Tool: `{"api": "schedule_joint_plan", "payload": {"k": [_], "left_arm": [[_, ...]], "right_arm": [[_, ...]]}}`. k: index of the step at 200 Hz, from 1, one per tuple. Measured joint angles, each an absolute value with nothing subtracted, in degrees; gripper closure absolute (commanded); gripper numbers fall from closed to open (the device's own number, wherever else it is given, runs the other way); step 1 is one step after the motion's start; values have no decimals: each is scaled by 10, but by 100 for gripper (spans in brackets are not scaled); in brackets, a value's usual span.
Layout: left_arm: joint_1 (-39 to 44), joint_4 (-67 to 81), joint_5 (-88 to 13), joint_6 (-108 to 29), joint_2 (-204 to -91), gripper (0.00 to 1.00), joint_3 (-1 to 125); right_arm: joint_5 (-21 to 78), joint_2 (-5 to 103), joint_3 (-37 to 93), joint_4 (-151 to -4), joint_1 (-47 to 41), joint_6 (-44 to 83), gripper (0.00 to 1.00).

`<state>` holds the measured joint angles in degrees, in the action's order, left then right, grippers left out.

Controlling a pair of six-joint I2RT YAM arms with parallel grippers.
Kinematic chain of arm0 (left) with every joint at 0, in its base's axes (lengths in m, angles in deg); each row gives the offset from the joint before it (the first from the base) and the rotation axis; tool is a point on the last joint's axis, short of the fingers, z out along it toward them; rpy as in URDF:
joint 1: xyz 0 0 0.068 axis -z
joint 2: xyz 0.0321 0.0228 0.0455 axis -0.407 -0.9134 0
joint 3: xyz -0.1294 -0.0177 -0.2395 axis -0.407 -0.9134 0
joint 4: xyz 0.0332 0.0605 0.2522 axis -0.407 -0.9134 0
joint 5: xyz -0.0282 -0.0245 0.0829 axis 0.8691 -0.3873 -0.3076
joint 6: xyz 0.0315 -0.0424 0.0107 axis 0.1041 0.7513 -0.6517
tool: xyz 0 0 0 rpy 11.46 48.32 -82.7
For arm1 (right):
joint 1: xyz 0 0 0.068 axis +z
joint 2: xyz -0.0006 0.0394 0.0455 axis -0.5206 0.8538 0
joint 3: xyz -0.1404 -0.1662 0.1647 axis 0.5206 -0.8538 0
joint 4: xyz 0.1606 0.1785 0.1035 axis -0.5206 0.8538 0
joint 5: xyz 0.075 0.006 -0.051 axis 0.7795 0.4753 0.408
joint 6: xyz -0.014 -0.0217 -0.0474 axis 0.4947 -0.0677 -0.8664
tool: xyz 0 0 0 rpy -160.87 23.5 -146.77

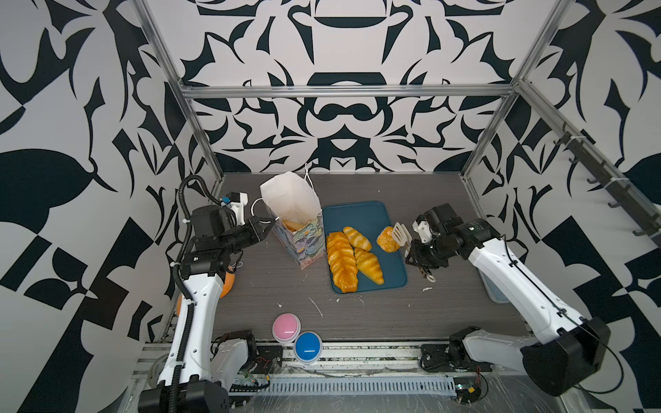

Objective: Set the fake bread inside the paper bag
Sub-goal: 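Lift the pinched knot roll off the tray with the tongs, then carry the knot roll with the tongs over the bag opening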

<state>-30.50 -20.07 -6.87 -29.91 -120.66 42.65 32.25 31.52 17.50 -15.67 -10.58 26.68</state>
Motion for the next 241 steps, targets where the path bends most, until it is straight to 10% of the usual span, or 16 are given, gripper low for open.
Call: {"api": "schedule_joint_plan", "payload": {"k": [241], "left_arm": [[-305, -201, -69, -299, -1206, 100, 428]], "right_arm": [[451, 326, 284, -326, -104, 341, 72]]}}
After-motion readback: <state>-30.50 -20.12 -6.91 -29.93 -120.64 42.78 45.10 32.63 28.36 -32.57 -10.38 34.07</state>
